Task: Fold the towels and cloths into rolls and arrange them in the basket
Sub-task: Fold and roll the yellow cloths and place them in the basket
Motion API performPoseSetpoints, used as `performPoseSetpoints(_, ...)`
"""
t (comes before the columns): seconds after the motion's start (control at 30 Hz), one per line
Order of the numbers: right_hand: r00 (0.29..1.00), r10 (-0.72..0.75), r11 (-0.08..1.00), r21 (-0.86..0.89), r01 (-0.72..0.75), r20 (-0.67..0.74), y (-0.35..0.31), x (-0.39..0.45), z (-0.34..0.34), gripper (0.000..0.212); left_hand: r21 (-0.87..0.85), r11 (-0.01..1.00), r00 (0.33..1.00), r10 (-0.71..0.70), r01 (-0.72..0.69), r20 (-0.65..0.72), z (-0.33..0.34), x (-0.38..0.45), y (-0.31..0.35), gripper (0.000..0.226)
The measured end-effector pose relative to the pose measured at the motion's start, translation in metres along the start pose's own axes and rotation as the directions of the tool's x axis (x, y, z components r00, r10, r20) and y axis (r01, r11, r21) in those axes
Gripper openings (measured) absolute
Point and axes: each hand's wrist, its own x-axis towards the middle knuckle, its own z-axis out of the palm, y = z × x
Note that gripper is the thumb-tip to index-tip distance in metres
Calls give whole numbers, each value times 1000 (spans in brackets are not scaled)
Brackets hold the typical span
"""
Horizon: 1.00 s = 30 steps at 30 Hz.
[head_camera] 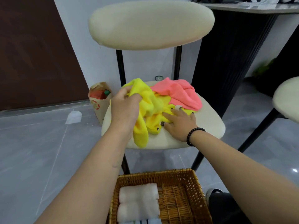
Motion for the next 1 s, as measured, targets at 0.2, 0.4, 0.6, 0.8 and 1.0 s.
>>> performPoseSetpoints(0.2,998,55,998,-35,-57,-41,-26,37,1,48,-1,998,996,-63,63,66,-15,5,1,29)
performPoseSetpoints(0.4,996,77,997,-24,-78,-40,-31,56,4,49,-384,895,968,-167,229,188,-38,11,18,16)
performPoseSetpoints(0.6,968,24,800,586,131,-249,-22,25,-26,13,-439,828,864,-103,349,493,-39,-3,31,23)
performPoseSetpoints(0.8,924,188,477,853,210,-332,-28,-37,-84,28,-303,868,751,-113,393,650,-47,-13,35,27)
performPoseSetpoints(1.0,939,111,385,885,262,-326,-30,-105,-87,38,8,998,523,-37,57,851,-48,-42,33,26)
